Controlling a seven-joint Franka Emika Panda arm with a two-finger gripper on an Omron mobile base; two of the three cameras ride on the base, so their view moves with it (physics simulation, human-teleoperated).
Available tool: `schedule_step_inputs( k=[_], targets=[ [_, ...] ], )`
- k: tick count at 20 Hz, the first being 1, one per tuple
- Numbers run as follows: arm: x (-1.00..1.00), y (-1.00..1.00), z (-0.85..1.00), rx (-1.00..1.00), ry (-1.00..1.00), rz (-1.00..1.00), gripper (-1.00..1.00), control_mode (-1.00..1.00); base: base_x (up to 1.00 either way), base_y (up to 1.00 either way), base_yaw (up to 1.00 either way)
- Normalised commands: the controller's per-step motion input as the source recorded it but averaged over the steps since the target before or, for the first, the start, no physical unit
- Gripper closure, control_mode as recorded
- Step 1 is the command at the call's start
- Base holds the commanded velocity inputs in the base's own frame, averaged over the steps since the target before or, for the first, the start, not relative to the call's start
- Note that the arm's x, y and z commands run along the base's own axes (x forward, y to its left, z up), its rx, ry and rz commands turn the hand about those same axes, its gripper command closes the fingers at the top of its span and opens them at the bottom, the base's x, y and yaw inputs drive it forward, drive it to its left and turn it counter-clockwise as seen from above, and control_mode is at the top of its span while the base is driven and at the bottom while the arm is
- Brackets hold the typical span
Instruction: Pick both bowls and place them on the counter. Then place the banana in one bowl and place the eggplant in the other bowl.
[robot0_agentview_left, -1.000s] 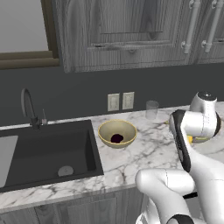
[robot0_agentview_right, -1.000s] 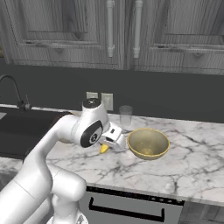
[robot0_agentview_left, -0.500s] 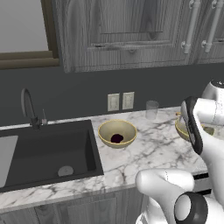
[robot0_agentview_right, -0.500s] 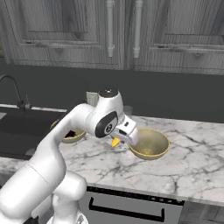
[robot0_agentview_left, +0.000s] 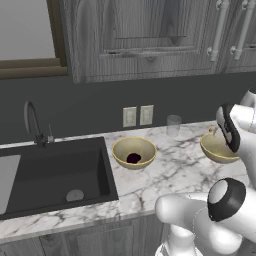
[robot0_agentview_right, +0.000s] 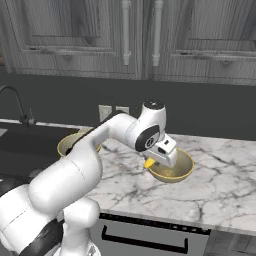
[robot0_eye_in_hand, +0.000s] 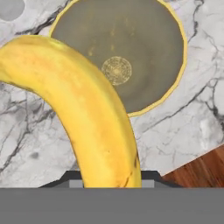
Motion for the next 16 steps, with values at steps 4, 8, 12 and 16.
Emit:
schedule_step_inputs(
  k=[4,8,12,16],
  targets=[
    [0.31,-0.26,-0.6,0.0,0.02,0.0,1.0,-1.0,0.0,0.0,0.0],
    [0.3,-0.28,-0.32,0.01,0.06,0.0,1.0,-1.0,0.0,0.0,0.0],
    [0.34,-0.22,-0.14,0.02,0.1,0.0,1.0,-1.0,0.0,0.0,0.0],
    [0.35,-0.21,-0.12,0.02,0.1,0.0,1.0,-1.0,0.0,0.0,0.0]
  ],
)
